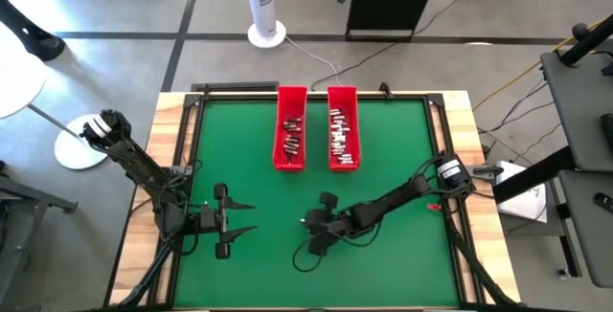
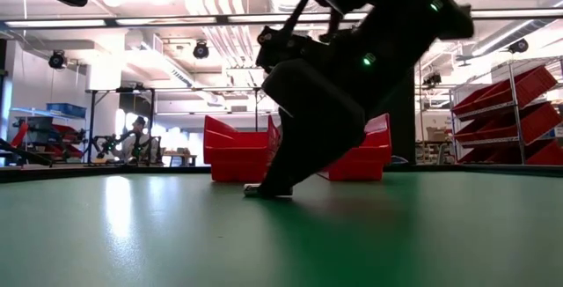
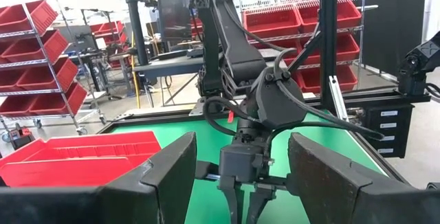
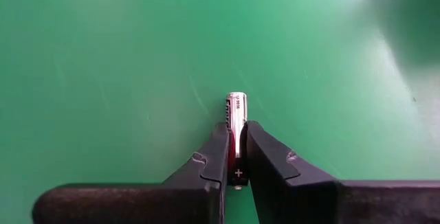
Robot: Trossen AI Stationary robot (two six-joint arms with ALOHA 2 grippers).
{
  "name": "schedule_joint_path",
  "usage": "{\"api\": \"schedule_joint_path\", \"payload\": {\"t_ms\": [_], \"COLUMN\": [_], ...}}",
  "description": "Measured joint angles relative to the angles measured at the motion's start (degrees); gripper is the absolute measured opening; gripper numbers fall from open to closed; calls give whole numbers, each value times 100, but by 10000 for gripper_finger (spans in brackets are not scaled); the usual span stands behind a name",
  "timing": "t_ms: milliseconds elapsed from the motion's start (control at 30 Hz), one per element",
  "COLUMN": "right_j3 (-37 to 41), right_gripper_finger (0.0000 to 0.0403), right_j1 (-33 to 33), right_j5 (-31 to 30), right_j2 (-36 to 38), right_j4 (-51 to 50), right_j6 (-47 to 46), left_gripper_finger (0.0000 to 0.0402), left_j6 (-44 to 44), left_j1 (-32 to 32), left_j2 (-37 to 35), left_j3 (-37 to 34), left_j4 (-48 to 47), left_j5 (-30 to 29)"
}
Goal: Sort batteries
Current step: Put the silver battery into the right red bin
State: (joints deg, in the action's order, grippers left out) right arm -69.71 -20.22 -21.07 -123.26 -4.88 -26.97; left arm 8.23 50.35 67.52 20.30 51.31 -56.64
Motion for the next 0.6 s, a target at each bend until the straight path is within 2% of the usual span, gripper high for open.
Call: {"api": "schedule_joint_path", "payload": {"t_ms": [367, 600], "right_j3": [-970, -1097], "right_gripper_finger": [31, 31], "right_j1": [63, 147], "right_j5": [774, 1320], "right_j2": [0, 4], "right_j4": [-2410, -2852], "right_j6": [101, 58], "left_gripper_finger": [208, 208], "left_j6": [-17, -22], "left_j1": [0, 0], "left_j2": [-2, 0], "left_j3": [2, 2], "left_j4": [-124, -137], "left_j5": [0, 0]}}
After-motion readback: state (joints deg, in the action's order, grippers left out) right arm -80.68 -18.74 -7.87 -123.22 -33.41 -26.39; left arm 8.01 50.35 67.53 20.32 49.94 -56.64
